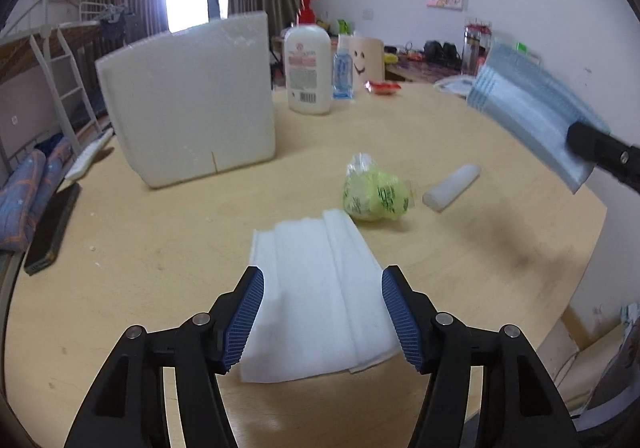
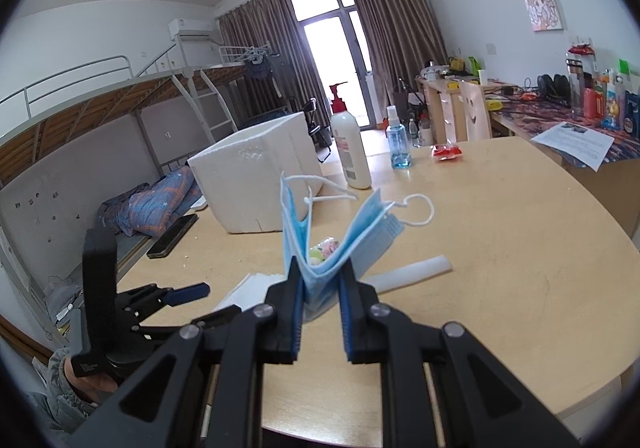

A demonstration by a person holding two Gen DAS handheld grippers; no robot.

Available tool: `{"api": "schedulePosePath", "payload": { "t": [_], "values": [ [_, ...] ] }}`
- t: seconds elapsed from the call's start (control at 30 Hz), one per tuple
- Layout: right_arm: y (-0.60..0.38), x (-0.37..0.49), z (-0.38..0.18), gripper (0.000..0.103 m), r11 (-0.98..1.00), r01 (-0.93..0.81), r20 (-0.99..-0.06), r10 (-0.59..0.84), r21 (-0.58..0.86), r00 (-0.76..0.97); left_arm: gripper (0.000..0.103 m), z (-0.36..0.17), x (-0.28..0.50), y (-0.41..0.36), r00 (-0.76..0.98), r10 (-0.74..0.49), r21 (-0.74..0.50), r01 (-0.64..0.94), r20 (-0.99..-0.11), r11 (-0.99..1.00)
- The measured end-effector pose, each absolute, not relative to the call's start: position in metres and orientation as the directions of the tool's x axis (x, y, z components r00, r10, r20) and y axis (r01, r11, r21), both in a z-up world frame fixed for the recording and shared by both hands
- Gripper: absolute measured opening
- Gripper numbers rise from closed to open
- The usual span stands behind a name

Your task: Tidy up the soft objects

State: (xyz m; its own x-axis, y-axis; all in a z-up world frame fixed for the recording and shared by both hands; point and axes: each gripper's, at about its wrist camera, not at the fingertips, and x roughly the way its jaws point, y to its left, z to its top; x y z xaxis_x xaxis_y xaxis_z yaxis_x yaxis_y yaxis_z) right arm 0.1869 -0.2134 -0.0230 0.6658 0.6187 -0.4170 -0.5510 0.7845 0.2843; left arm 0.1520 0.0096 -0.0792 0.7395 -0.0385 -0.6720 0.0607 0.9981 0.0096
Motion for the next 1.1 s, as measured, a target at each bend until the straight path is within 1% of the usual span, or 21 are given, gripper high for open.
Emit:
{"api": "schedulePosePath", "payload": {
  "t": [0.37, 0.53, 0.57, 0.6, 0.63, 0.7, 0.73, 0.77, 0.83, 0.87, 0.9, 1.1],
  "values": [
    [-0.219, 0.188, -0.03, 0.019, 0.79, -0.536, -0.43, 0.612, 0.296, 0.664, 0.063, -0.097, 0.169, 0.011, 0.696, -0.004, 0.017, 0.024, -0.718, 1.0],
    [-0.222, 0.188, -0.033, 0.019, 0.791, -0.53, -0.432, 0.611, 0.305, 0.663, 0.063, -0.098, 0.172, 0.012, 0.692, -0.006, 0.005, 0.014, -0.722, 1.0],
    [-0.221, 0.189, -0.033, 0.019, 0.792, -0.529, -0.434, 0.61, 0.306, 0.663, 0.06, -0.098, 0.172, 0.012, 0.695, -0.001, 0.006, 0.009, -0.719, 1.0],
    [-0.221, 0.189, -0.033, 0.019, 0.792, -0.528, -0.436, 0.61, 0.307, 0.662, 0.054, -0.098, 0.171, 0.011, 0.698, 0.003, 0.009, 0.005, -0.716, 1.0],
    [-0.221, 0.189, -0.033, 0.019, 0.792, -0.527, -0.437, 0.61, 0.308, 0.661, 0.051, -0.097, 0.171, 0.011, 0.7, 0.001, 0.01, 0.009, -0.714, 1.0],
    [-0.221, 0.189, -0.033, 0.019, 0.792, -0.527, -0.436, 0.61, 0.308, 0.662, 0.037, -0.097, 0.171, 0.01, 0.699, -0.004, 0.009, 0.015, -0.715, 1.0],
    [-0.221, 0.188, -0.033, 0.019, 0.793, -0.527, -0.436, 0.609, 0.307, 0.662, 0.033, -0.096, 0.17, 0.01, 0.698, -0.001, 0.01, 0.012, -0.716, 1.0],
    [-0.221, 0.189, -0.033, 0.019, 0.793, -0.526, -0.436, 0.609, 0.307, 0.663, 0.026, -0.096, 0.17, 0.01, 0.699, 0.0, 0.011, 0.012, -0.715, 1.0],
    [-0.221, 0.187, -0.032, 0.019, 0.793, -0.527, -0.432, 0.608, 0.305, 0.666, 0.021, -0.097, 0.169, 0.01, 0.702, 0.001, 0.015, 0.014, -0.712, 1.0],
    [-0.221, 0.186, -0.032, 0.019, 0.794, -0.527, -0.431, 0.608, 0.304, 0.667, 0.013, -0.097, 0.169, 0.01, 0.702, 0.002, 0.015, 0.012, -0.712, 1.0],
    [-0.221, 0.186, -0.032, 0.019, 0.793, -0.529, -0.429, 0.609, 0.303, 0.667, 0.01, -0.097, 0.169, 0.01, 0.702, 0.002, 0.015, 0.012, -0.713, 1.0],
    [-0.22, 0.185, -0.03, 0.019, 0.795, -0.527, -0.428, 0.606, 0.299, 0.671, 0.009, -0.076, 0.161, 0.015, 0.745, 0.014, 0.017, -0.004, -0.667, 1.0]
  ]
}}
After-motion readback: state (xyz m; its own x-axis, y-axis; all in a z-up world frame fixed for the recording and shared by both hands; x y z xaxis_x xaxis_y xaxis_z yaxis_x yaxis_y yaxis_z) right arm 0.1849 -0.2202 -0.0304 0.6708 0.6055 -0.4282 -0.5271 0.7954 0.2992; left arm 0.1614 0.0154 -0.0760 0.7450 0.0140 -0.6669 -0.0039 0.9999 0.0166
